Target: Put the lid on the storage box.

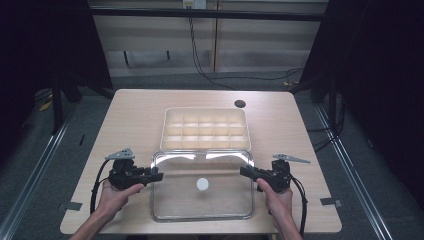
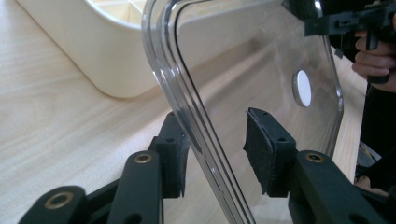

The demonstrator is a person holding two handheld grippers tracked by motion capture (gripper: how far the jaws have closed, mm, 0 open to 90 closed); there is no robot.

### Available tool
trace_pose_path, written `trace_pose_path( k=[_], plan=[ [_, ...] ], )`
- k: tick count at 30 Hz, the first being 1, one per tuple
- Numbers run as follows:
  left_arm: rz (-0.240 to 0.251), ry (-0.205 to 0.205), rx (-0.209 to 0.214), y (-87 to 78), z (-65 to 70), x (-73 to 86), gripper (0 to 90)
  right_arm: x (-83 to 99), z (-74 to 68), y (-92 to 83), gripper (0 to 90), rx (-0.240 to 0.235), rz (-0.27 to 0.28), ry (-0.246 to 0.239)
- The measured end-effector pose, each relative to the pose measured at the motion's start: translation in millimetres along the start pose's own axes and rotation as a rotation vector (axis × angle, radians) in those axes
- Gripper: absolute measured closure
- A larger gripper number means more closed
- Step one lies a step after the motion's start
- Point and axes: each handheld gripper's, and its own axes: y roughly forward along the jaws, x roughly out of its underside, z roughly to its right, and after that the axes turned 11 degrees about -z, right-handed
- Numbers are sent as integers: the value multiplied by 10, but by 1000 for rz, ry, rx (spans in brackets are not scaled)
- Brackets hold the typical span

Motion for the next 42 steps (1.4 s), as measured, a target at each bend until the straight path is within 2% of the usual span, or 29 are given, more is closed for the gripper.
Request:
trace_pose_path(
  k=[10,18,21,25,28,36,37,42],
  plan=[
    [21,10,0,-46,1,-15,629,-44,-42,-17,620,6,13,-21],
    [28,21,-18,-54,39,-69,635,-80,-48,-45,617,15,19,-22],
    [41,19,-15,-70,45,-94,645,-89,-70,-73,625,18,42,-30],
    [55,46,-18,-96,66,-164,667,-124,-74,-114,626,18,55,-29],
    [74,47,-19,-123,70,-184,681,-147,-92,-125,626,21,59,-36],
    [97,46,-16,-173,80,-220,701,-182,-102,-116,618,28,46,-46],
    [100,42,-20,-175,92,-227,701,-195,-113,-123,614,34,41,-59],
    [107,57,-33,-216,113,-261,705,-222,-125,-137,615,26,37,-71]
  ],
)
